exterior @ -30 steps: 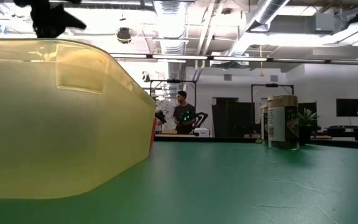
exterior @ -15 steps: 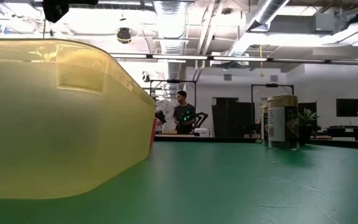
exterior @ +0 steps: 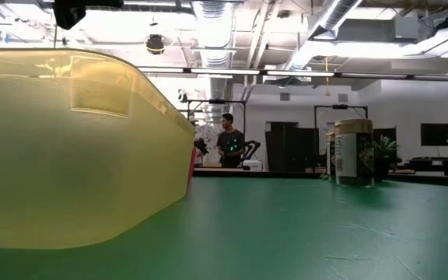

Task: Sort spices by type
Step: Put the bottom gold seasoning bottle into the yellow bin

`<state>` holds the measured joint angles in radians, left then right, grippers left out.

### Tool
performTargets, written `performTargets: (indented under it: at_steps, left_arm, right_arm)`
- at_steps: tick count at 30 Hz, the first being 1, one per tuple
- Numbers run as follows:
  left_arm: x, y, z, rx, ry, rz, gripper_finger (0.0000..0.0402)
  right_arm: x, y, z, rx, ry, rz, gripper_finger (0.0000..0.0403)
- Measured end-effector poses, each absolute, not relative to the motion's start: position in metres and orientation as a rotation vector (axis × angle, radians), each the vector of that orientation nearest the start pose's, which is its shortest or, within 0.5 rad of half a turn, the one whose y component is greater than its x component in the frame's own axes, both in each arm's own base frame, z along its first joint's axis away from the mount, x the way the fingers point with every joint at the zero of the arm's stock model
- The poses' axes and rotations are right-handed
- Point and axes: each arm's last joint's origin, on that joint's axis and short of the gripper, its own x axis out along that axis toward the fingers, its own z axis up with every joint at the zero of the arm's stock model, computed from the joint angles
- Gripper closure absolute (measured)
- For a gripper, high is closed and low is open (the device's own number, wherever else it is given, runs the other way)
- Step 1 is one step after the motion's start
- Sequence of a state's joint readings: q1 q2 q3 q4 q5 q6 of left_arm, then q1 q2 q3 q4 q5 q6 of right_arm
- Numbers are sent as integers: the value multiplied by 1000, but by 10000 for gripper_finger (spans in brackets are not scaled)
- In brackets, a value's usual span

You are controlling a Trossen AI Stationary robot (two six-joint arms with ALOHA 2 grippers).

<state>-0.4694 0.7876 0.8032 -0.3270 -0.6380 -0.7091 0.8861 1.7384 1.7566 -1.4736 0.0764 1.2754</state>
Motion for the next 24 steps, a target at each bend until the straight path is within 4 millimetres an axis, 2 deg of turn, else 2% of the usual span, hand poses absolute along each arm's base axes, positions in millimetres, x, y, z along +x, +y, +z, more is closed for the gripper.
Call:
performTargets:
  at_steps: [3, 9, 16, 20, 24]
  left_arm:
    - [154, -59, 327, -554, 190, 253, 208]
    - [154, -59, 327, -610, 183, 258, 208]
    - [155, -60, 327, -671, 192, 234, 208]
    - [155, -61, 326, -677, 210, 201, 208]
    - [154, -62, 326, -676, 239, 161, 208]
  right_arm:
    - [194, 251, 325, 303, 1436, -209, 76]
    - [184, 254, 305, 190, 1478, -200, 9]
    - [187, 256, 297, 71, 1477, -68, 14]
    - [192, 251, 296, 81, 1479, -87, 6]
    - [207, 247, 296, 144, 1443, -78, 4]
